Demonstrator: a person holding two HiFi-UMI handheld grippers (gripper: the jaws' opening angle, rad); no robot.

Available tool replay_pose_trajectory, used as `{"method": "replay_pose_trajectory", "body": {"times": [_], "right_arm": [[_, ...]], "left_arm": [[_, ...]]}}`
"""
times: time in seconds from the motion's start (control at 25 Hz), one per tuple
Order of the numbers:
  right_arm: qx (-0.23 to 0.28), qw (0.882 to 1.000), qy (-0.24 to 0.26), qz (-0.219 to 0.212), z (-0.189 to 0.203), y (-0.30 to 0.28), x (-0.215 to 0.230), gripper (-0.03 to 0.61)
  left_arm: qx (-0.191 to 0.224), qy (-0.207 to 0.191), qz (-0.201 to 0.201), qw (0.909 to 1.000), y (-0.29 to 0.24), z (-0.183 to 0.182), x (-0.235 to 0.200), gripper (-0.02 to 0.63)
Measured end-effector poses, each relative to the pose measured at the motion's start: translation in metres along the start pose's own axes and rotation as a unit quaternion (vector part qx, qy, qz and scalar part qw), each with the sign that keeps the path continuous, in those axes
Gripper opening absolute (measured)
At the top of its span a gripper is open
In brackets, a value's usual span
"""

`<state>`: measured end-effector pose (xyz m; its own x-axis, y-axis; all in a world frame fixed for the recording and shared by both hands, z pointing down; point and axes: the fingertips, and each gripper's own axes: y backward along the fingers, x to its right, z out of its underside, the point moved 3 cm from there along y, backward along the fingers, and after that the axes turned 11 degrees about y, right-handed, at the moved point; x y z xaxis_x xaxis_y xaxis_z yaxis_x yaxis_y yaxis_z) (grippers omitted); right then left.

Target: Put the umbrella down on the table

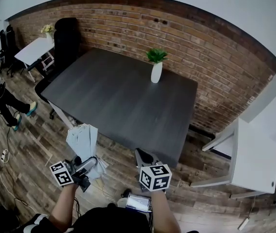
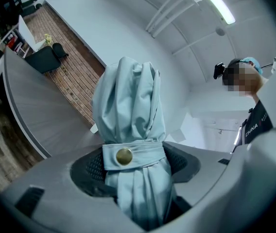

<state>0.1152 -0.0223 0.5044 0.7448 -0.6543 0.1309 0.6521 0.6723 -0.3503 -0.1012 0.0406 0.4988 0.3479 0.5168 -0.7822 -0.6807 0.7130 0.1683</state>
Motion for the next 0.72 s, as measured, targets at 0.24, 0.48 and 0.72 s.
{"method": "replay_pose_trajectory", "body": {"times": [0.24,0.48,0.72], "right_arm": [[0.003,1.000,0.000,-0.012,-0.013,-0.017,0.037,0.008],[-0.006,1.000,-0.005,-0.020,-0.009,-0.032,0.052,0.006],[-0.016,1.000,-0.007,-0.018,-0.010,-0.051,0.057,0.006]], "left_arm": [[0.014,-0.001,-0.008,0.9999,-0.034,-0.016,-0.009,0.291],[0.015,-0.003,-0.013,0.9998,-0.049,-0.020,-0.018,0.291],[0.017,0.007,-0.016,0.9997,-0.053,-0.032,-0.037,0.291]]}}
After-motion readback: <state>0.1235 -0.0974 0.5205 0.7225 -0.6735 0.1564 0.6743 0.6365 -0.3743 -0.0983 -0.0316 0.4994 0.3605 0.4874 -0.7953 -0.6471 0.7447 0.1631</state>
